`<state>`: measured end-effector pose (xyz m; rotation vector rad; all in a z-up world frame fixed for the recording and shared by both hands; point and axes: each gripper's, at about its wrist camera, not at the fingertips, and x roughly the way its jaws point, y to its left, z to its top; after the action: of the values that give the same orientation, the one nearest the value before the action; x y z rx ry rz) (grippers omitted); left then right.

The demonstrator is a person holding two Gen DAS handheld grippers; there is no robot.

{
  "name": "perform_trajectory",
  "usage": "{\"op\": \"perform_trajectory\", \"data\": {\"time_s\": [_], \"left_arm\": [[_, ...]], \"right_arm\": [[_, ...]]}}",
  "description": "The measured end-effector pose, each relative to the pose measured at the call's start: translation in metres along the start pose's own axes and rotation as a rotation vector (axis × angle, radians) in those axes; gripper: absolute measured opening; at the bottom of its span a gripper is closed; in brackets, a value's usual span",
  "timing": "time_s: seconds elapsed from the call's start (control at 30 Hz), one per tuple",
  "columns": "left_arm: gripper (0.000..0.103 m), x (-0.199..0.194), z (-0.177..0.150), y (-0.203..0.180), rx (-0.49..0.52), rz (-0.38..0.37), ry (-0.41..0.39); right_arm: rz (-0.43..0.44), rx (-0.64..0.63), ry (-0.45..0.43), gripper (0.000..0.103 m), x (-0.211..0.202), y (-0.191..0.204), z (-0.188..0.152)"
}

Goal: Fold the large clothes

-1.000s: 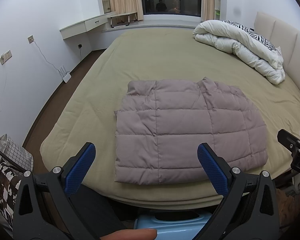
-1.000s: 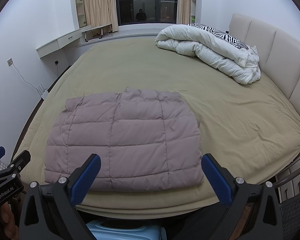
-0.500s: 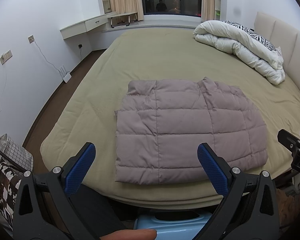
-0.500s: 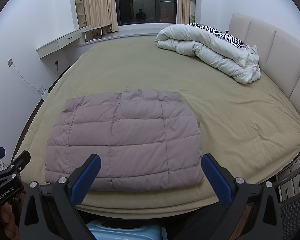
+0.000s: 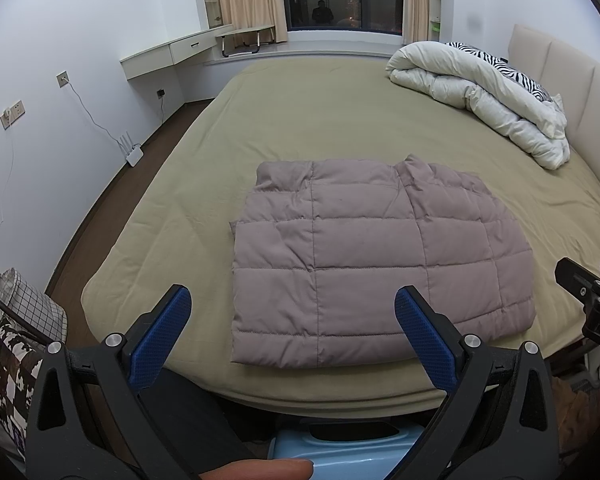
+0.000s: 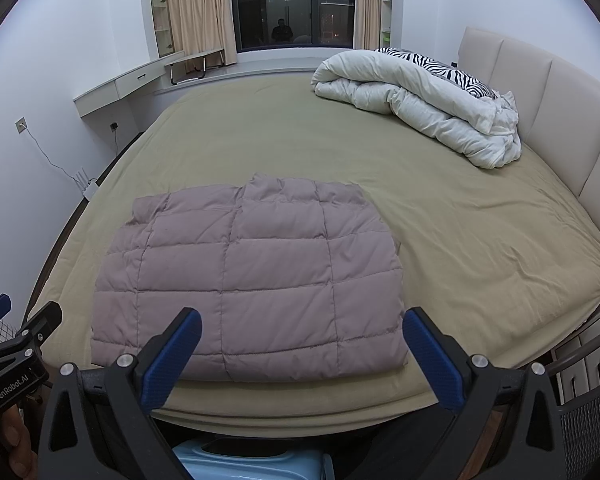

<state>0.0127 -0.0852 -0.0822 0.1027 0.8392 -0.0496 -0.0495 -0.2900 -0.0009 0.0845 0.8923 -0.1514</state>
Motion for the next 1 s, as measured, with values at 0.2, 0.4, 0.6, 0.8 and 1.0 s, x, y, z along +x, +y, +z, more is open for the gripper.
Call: {"op": "perform_trajectory", "data": {"time_s": [0.2,0.4,0.6,0.8,1.0], "left_arm": [[0.103,-0.0002,0.0,0.0004,-0.001,0.0,-0.001],[0.103,0.0003,0.0003,0.0017,0.001,-0.001,-0.001],[0.103,0.0008,-0.0003,-0.0015,0.0,0.0,0.0],[0.103,0.001,-0.0005,-0.0021,-0.001,0.001,0.001],[0.103,0.001,-0.001,-0.0024,-0.001,0.002,0.0]], "right_arm": [[0.002,0.0,0.001,0.103,0.0002,-0.0001,-0.0005],[0.001,0.0,0.003,0.103,0.0003,0.0001,-0.0006],[0.002,-0.001,0.003,0.103,0.0006,0.001,-0.0011],[0.001,-0.001,0.004,0.103,0.0004,0.0018,-0.0014],[0.001,0.0,0.003,0.103,0.0,0.0021,-0.0018]]}}
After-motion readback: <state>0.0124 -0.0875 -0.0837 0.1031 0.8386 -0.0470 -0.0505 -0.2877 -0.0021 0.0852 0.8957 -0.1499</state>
